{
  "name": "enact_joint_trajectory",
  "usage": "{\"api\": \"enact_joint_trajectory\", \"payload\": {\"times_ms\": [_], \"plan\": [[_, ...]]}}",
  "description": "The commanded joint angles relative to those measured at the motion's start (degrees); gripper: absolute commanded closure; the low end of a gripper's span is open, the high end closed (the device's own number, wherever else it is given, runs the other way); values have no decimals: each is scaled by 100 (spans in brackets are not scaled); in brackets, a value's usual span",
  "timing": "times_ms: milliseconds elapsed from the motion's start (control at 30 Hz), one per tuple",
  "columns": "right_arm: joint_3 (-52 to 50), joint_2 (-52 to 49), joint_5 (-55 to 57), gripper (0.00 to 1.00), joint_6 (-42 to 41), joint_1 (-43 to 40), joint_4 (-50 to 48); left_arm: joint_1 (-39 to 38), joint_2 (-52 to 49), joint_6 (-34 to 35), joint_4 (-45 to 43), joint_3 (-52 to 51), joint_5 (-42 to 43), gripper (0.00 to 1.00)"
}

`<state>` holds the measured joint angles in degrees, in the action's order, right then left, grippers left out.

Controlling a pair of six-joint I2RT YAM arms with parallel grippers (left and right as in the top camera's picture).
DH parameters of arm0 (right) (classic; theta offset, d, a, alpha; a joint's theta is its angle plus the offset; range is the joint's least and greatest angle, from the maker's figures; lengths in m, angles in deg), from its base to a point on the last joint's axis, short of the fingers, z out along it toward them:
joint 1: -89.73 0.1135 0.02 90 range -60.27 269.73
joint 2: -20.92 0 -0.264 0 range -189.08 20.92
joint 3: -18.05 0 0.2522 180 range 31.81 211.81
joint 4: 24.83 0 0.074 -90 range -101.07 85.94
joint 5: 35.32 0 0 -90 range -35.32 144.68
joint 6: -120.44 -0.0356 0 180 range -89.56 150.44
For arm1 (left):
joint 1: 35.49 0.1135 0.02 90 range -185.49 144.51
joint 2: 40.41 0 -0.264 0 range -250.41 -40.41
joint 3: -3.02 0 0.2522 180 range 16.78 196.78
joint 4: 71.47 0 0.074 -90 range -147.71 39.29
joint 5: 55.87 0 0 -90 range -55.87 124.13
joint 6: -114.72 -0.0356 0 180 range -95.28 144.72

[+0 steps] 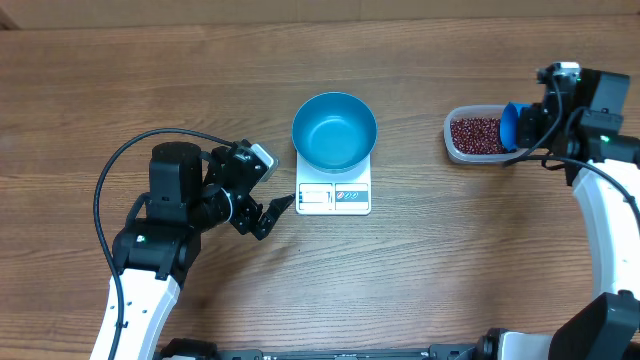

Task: Scoop item into bowl and weigh 150g on scale
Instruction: 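Raise the right gripper with the blue scoop above the bean tub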

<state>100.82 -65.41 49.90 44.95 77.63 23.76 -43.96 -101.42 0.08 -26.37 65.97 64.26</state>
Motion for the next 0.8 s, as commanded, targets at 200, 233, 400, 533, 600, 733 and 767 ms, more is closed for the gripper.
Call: {"api": "enact_joint_trajectory", "payload": {"times_ms": [200,233,400,533,600,733,767], "plan": [[199,26,1005,96,275,957,-155,46,28,-107,-4,-28,-31,0],[199,26,1237,96,271,1069,-144,46,28,-107,-4,-28,-31,0],[199,26,2308,96,273,1530,13,46,28,-107,-4,-28,-31,0],[199,26,2752,96,273,1801,35,46,28,-107,-4,-28,-31,0],[199,26,2885,96,267,1880,-2,46,28,-107,-4,-28,-31,0],[190,13,2920,96,83,1921,0,46,28,-107,-4,-28,-31,0],[184,2,2918,96,48,1921,2,46,28,-107,-4,-28,-31,1]]}}
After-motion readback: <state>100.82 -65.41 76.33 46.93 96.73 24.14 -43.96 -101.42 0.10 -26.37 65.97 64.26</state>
